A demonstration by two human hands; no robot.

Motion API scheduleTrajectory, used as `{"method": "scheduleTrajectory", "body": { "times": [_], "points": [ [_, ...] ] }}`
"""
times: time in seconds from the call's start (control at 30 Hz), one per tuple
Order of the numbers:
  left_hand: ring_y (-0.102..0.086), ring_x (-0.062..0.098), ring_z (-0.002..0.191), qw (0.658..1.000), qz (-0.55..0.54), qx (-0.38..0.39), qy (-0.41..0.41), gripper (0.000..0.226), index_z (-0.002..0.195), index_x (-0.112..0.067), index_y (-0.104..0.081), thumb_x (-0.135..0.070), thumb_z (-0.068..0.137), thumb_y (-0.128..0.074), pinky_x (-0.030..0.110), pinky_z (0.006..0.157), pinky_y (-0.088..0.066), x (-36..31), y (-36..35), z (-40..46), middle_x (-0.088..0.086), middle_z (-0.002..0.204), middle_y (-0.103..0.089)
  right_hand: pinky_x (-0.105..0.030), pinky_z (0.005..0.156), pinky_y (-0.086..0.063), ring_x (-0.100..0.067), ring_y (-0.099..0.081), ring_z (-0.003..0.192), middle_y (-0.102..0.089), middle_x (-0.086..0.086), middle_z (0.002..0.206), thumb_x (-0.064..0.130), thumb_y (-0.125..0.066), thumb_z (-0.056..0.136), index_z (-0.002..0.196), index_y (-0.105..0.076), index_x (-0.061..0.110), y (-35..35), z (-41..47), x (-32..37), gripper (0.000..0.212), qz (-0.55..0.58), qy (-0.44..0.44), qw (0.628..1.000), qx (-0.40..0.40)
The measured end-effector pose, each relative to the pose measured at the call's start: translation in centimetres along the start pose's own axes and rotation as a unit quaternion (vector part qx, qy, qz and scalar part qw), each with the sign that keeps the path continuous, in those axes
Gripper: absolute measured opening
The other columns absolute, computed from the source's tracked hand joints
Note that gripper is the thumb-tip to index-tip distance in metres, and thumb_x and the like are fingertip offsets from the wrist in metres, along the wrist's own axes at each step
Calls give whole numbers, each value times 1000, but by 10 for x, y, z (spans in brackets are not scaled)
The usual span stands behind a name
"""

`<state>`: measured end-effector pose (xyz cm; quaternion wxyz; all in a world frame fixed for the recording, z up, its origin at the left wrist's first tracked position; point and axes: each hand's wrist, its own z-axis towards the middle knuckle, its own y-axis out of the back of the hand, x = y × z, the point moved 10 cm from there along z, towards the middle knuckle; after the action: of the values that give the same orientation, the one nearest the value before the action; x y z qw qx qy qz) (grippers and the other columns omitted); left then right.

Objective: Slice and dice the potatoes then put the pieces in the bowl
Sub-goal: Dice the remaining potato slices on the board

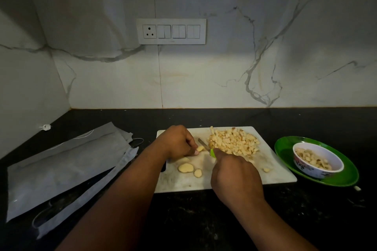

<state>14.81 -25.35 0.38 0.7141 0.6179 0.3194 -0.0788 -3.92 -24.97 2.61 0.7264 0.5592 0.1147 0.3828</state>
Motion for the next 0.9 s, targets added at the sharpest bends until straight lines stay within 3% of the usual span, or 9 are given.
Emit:
{"method": "scheduleTrajectory", "body": {
  "times": [0.33, 0.53, 0.9],
  "points": [
    [-69, 2, 85, 999, -3, -52, -6, 10, 95, -24, -84, -23, 85, -86, 23, 85, -56, -6, 0, -5, -15, 89, -78, -31, 69, -43, -22, -65, 96, -67, -1, 109, 18, -44, 91, 151, -35, 28, -2, -18, 3, 61, -24, 5, 999, 40],
    [-67, -2, 84, 999, -6, -44, 0, 12, 95, -24, -84, -24, 84, -87, 11, 74, -48, -1, -1, -3, -20, 82, -73, -29, 66, -41, -17, -64, 93, -66, 3, 104, 25, -40, 96, 155, -26, 28, 7, -43, 1, 61, -42, 12, 998, 34],
    [-70, 0, 86, 998, -35, -48, 5, 12, 90, -26, -84, -26, 80, -90, 24, 87, -58, 4, -1, -2, -15, 87, -78, -31, 69, -44, -20, -65, 95, -66, 0, 108, 18, -44, 92, 156, -25, 26, -5, -30, 8, 67, -46, 8, 997, 56]
  ]
}}
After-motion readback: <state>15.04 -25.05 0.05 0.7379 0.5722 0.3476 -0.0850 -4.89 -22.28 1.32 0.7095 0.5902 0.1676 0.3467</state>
